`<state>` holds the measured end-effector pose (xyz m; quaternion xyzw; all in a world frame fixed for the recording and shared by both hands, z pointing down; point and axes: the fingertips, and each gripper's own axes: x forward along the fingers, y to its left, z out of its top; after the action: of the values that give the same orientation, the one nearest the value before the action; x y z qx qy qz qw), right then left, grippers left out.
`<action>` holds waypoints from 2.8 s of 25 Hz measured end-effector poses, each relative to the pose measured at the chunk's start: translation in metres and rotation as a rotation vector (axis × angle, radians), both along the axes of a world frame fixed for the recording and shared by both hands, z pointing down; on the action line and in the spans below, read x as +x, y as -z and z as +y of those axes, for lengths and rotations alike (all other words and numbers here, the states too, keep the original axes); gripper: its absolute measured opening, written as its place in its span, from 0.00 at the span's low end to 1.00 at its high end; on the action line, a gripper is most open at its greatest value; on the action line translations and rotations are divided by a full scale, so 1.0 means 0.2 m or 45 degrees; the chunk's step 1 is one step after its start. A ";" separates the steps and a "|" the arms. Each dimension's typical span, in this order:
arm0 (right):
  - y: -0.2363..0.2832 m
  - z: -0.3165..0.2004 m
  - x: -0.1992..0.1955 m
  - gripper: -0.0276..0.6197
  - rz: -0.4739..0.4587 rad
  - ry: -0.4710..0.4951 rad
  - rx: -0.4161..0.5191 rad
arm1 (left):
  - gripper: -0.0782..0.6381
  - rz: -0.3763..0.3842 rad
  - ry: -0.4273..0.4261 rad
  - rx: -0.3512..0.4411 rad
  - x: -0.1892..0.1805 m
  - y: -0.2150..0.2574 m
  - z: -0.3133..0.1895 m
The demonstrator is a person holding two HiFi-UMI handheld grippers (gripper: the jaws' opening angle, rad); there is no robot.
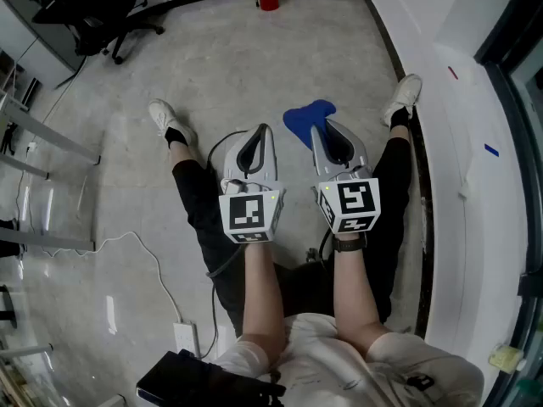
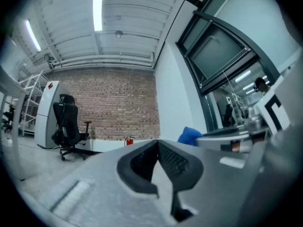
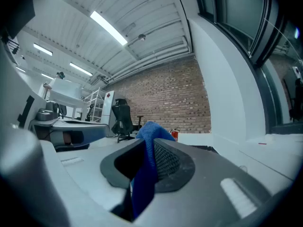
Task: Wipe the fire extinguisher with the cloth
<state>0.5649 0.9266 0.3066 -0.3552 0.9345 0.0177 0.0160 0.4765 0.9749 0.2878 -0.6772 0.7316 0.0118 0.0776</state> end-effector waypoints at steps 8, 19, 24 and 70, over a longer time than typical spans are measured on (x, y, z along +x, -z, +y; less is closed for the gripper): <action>-0.05 -0.09 -0.04 0.14 0.018 0.011 -0.055 | 0.11 0.036 -0.020 -0.030 -0.02 -0.03 -0.11; -0.09 -0.52 -0.36 0.14 0.044 0.129 -0.080 | 0.11 0.091 -0.023 -0.049 -0.23 -0.05 -0.59; 0.06 -0.81 -0.55 0.14 0.014 0.180 -0.015 | 0.11 0.112 0.037 -0.005 -0.45 0.05 -0.87; 0.48 -3.05 -1.86 0.14 -0.150 0.004 0.073 | 0.11 -0.006 -0.205 0.095 -1.86 0.53 -3.02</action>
<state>0.1921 0.3163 0.2099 -0.3536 0.9316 0.0236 0.0810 0.1040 0.3718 0.1823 -0.7305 0.6736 0.0437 0.1035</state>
